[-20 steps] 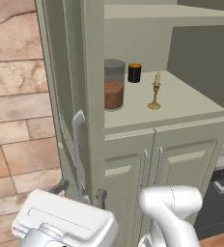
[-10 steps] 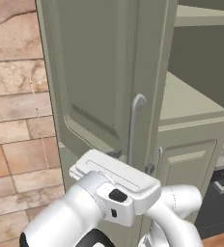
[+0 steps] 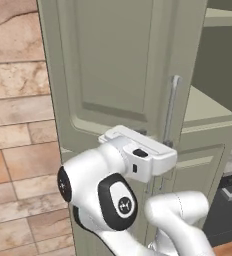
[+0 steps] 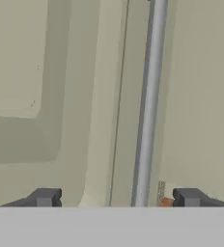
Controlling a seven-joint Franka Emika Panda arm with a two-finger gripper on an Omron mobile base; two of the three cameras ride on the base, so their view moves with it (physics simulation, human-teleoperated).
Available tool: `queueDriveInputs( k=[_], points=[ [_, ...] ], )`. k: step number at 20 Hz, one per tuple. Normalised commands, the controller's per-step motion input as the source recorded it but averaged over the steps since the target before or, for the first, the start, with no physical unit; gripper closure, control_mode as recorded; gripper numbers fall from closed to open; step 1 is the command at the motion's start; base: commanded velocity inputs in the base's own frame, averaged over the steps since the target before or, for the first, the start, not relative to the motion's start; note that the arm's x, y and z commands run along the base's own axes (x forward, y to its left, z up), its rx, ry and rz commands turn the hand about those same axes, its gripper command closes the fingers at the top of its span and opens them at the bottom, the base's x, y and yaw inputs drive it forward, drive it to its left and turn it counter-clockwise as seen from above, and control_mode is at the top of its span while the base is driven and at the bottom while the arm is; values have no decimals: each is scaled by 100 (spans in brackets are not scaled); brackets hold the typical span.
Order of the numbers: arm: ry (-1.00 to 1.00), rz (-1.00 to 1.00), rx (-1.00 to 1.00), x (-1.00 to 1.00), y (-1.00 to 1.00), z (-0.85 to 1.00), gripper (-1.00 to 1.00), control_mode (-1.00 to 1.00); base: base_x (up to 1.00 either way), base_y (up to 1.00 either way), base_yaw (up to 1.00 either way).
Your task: Pick the jar and candle from the dining table and place them in the open cabinet. Close the cabinet after placing the objects.
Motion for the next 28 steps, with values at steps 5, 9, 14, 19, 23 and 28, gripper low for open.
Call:
queueDriveInputs(
  k=[5, 9, 14, 19, 23, 28],
  points=[
    [0, -11, 9, 87, -37, 11, -100, -100, 0, 0, 0],
    [0, -9, 8, 90, -40, 8, -100, -100, 0, 0, 0],
    [0, -2, 10, 89, -56, 5, -100, -100, 0, 0, 0],
    [0, 2, 14, 92, -60, 6, -100, -100, 0, 0, 0],
    [0, 20, 15, 98, -63, 0, -100, -100, 0, 0, 0],
    [0, 29, 14, 100, -44, 0, -100, -100, 0, 0, 0]
  ],
)
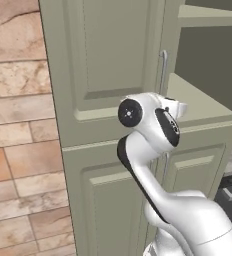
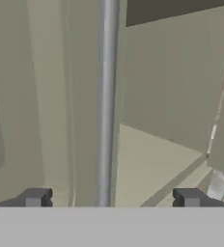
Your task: Pick the jar and candle from the dining table and place them in the open cabinet. Close the cabinet after placing the objects.
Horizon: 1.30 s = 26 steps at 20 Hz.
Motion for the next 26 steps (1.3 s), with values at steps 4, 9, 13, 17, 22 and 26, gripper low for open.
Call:
queueDriveInputs(
  k=[4, 9, 13, 17, 22, 26],
  points=[
    [0, 33, 10, 100, -33, -1, -100, -100, 0, 0, 0],
    [0, 16, 4, 39, -10, -2, -100, -100, 0, 0, 0],
    [0, 9, 0, -5, -1, 0, -100, -100, 0, 0, 0],
    [0, 10, 2, -40, -10, 0, -100, -100, 0, 0, 0],
    [0, 11, 5, -60, -9, 0, -100, -100, 0, 0, 0],
    [0, 10, 6, -65, -3, 0, -100, -100, 0, 0, 0]
  ],
)
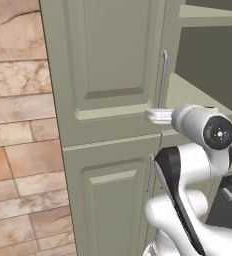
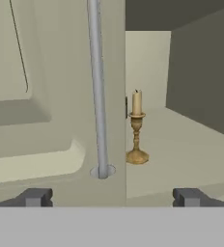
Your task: Pick the jar and candle from the dining table and place them in the open cabinet. Close the cabinet after placing the objects.
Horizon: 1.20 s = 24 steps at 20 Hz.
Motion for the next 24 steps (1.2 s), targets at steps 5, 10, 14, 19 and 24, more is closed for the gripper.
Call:
queueDriveInputs(
  k=[5, 10, 14, 19, 24],
  points=[
    [0, 11, 7, -66, -4, 0, -100, -100, 0, 0, 0],
    [0, 10, 8, -63, -15, 0, -100, -100, 0, 0, 0],
    [0, 8, 5, -52, -18, 0, -100, -100, 0, 0, 0],
    [0, 4, 1, -31, -7, -3, -100, -100, 0, 0, 0],
    [0, 1, 0, -18, 0, -12, -100, -100, 0, 0, 0]
  ],
)
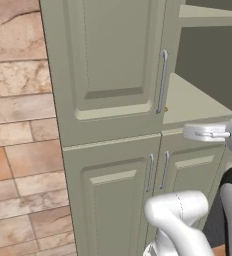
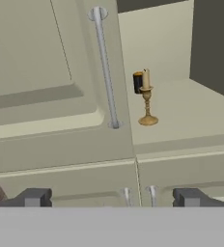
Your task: Pick the jar and candle from the dining table and place them in the open cabinet. Close the cabinet after placing the objects.
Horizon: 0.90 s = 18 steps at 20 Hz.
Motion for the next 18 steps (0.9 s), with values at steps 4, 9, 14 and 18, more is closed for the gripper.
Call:
queueDriveInputs(
  k=[4, 9, 14, 18],
  points=[
    [0, 0, 0, -8, 0, -14, -100, -100, 0, 0, 0],
    [-3, 0, 0, -19, 0, -23, -100, -100, 0, 0, 0],
    [-15, 2, 0, -47, -5, -28, -100, -100, 0, 0, 0],
    [-20, 3, 2, -56, -11, -29, -100, -100, 0, 0, 0]
  ],
)
